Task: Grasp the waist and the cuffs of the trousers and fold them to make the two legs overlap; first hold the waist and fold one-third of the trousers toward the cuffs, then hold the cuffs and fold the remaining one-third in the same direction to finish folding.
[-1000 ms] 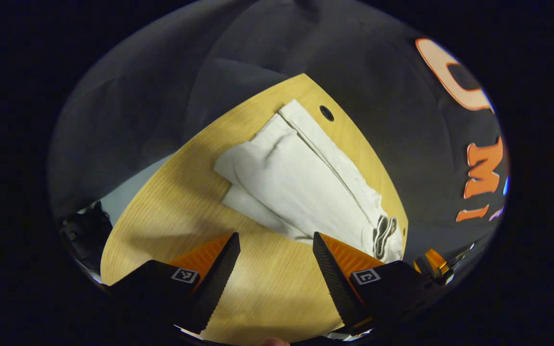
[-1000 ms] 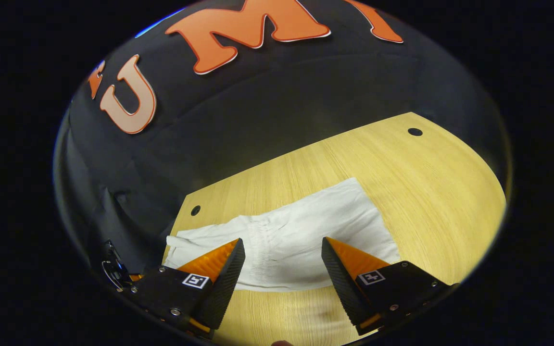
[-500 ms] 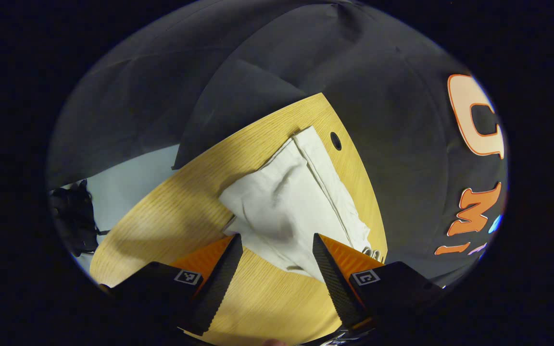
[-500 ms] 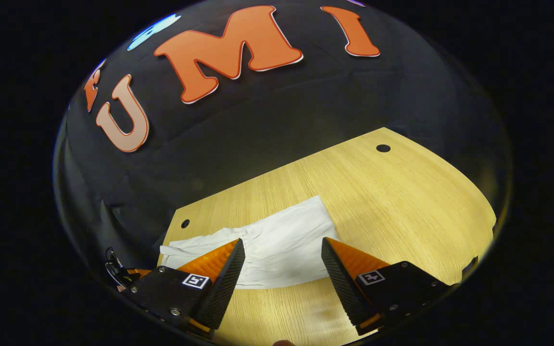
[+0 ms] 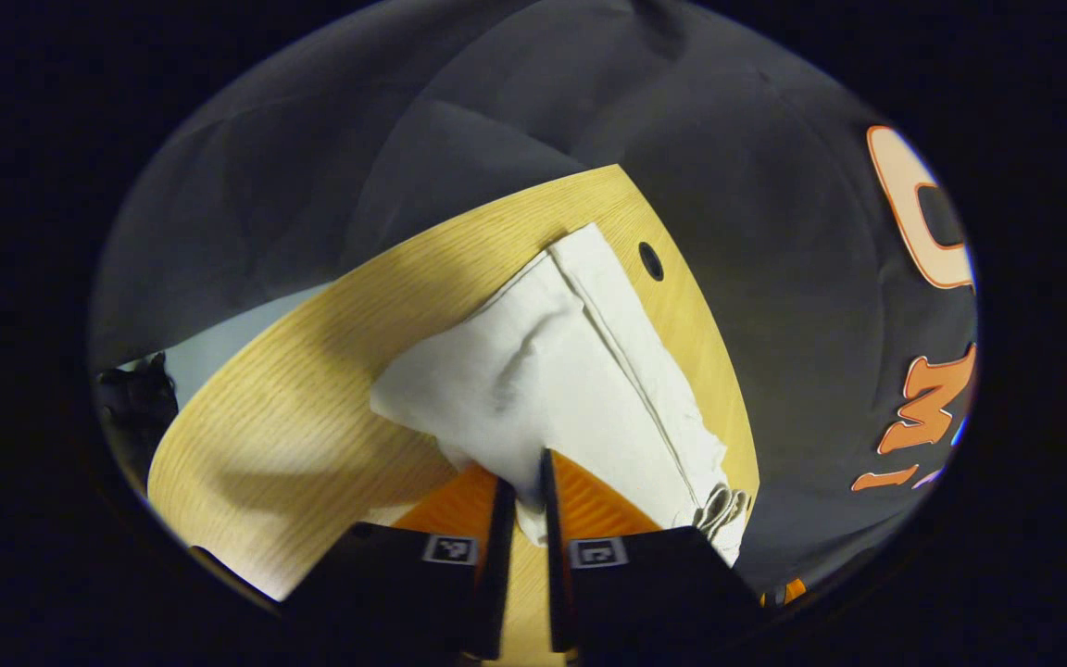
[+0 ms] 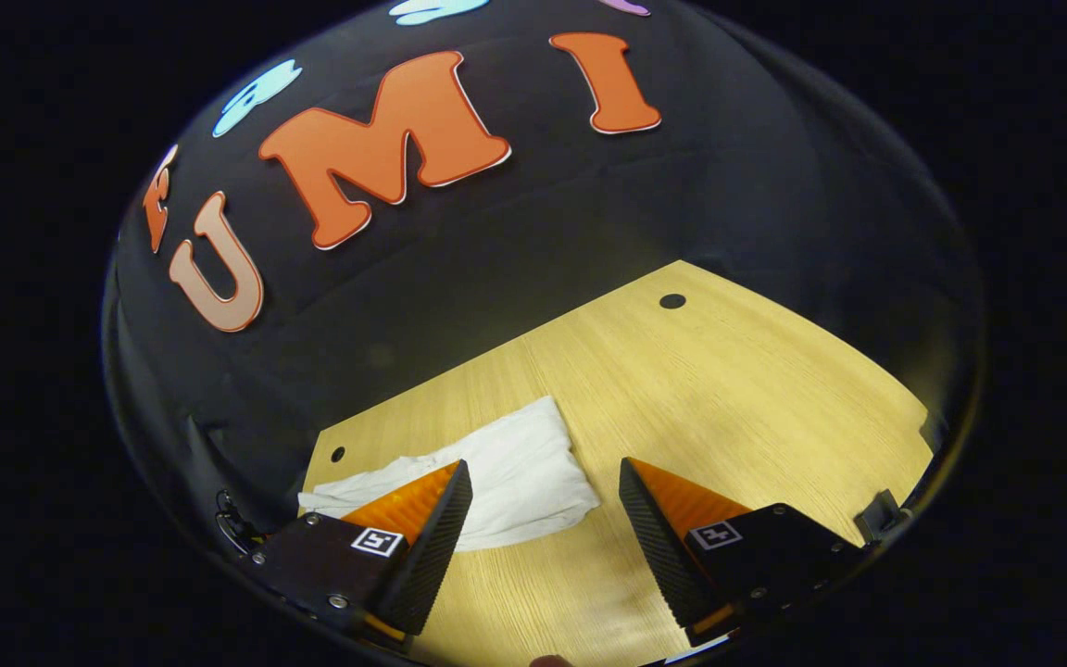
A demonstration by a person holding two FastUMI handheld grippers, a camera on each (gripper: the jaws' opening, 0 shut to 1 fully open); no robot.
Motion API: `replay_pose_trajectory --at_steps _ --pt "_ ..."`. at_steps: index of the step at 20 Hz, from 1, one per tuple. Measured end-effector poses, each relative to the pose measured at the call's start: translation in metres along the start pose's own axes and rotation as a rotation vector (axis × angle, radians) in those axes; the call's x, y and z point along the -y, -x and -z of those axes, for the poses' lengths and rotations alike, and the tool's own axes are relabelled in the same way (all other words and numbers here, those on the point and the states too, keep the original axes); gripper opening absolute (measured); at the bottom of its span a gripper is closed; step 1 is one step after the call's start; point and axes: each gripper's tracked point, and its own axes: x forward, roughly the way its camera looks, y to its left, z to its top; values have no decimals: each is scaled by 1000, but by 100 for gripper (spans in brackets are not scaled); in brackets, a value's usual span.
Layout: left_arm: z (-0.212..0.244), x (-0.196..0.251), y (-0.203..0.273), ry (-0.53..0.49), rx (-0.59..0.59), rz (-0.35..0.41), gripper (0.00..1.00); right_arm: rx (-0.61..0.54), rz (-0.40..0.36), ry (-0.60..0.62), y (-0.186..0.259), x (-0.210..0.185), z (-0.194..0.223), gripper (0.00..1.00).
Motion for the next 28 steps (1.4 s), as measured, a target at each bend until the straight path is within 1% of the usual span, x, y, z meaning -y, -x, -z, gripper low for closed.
replay_pose_trajectory --at_steps 1,2,3,4,5,7,8,10,13,16,19,20,21,23,28 --pt "2 0 0 11 -2 4 13 4 15 -27 4 4 0 96" --pt "1 3 -1 22 10 16 13 11 13 -66 8 6 -2 96" --pt "-2 5 6 28 23 29 8 24 8 -97 14 7 -4 96" --pt "-5 7 10 28 36 33 8 41 7 -113 18 10 -6 96" --pt "-3 10 13 15 46 33 6 55 24 -105 21 17 -6 97" --pt "-6 24 19 -37 79 29 6 58 56 -56 24 30 -5 97" --pt "-8 33 24 -67 99 28 6 51 52 -37 26 30 -5 97" --pt "-10 53 35 -117 132 27 6 37 31 -5 25 30 -6 97" --pt "-9 87 52 -142 156 36 6 40 -18 24 22 25 -12 98" --pt "-8 121 68 -178 185 54 5 13 -61 28 17 24 -10 98" --pt "-4 157 78 -227 212 60 6 14 -80 50 15 31 -16 98" --pt "0 168 81 -228 210 66 6 18 -92 55 14 32 -18 98" --pt "6 183 83 -212 200 89 6 17 -98 59 15 34 -20 98" --pt "14 211 86 -191 198 117 6 26 -96 58 13 44 -26 98" --pt "38 266 89 -251 199 149 5 47 -122 37 14 55 -41 98"
